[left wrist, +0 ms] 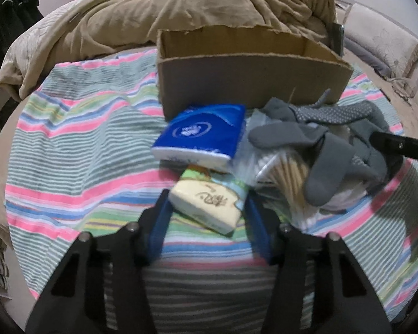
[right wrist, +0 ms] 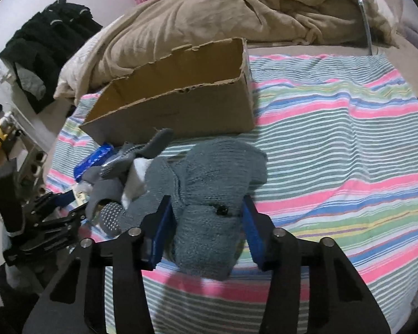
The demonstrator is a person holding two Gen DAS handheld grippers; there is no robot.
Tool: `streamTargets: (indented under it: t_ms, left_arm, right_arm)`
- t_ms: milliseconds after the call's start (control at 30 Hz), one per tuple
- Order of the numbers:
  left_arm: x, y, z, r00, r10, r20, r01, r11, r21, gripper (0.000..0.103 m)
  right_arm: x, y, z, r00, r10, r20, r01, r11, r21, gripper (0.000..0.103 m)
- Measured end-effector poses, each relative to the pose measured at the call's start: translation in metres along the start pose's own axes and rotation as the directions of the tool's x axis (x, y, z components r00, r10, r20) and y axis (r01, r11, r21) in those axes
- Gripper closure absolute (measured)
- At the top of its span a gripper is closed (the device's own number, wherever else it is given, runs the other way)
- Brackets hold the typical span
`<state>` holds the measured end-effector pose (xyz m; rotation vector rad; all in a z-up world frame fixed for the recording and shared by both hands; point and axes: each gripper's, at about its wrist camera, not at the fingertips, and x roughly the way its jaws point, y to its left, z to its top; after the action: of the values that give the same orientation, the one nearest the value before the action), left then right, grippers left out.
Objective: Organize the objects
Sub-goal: 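Grasp the cream tissue pack with the left tool while the right tool grasps grey socks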
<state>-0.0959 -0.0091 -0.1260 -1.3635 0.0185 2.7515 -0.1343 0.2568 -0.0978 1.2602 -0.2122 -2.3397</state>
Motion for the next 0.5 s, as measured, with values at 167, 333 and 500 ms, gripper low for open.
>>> streamTargets:
  t_ms: [167,333,500]
  left_arm:
    - [-0.014,0.001,-0.003,0.999,-0.027,0.029,0.028,0.999,-0.016,0.052]
    - [-0.034,0.002,-0.008,0.997,-0.051,0.060,0.053,0.998,-0.029,0.054]
    - [-0.052,0.005,-0.008,0.994,-0.065,0.091,0.069,0.997,-0.037,0.055]
  right_arm:
    - [-0.013,-0.001,0.000,1.000,0.005,0.023,-0.005,1.000,0.008,0.054]
    - [-0.033,-0.001,0.004,0.998,-0.004,0.065,0.004,1.000,0.001,0.054]
    - [-0.043,0.006,0.006,0.996,0.000,0.090,0.002,1.000,-0.017,0.054]
